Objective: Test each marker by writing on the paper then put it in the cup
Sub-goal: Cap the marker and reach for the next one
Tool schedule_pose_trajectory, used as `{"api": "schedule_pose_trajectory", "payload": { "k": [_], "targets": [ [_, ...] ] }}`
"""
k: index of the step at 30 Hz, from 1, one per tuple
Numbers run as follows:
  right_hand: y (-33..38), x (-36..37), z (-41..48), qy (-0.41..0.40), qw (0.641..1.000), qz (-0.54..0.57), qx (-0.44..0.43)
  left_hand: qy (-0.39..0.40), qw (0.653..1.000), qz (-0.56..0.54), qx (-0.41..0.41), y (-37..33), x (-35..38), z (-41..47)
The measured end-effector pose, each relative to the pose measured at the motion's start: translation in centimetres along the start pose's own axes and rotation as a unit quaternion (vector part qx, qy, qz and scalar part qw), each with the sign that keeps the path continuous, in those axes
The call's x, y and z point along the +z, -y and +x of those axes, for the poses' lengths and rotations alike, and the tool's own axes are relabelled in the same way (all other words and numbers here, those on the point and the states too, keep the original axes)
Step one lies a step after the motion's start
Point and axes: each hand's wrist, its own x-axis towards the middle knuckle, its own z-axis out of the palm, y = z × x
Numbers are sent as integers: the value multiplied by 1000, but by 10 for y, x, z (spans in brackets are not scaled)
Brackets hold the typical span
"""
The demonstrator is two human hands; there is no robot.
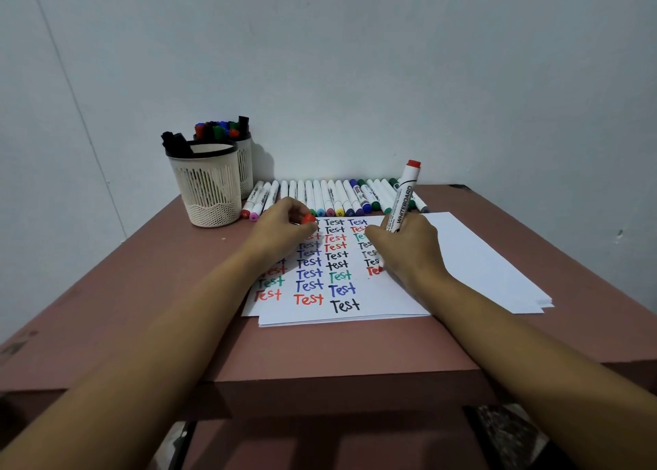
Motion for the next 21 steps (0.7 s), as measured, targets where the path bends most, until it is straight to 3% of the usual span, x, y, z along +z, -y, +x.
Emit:
{"api": "schedule_pose_trajectory", "payload": {
  "k": [4, 21],
  "targets": [
    [-1, -1, 1, -38, 999, -3, 3, -3, 1000, 3, 1, 0, 0, 0],
    [-2, -1, 3, -5, 999, 21, 27, -3, 1000, 12, 0, -1, -1, 1]
  ]
}}
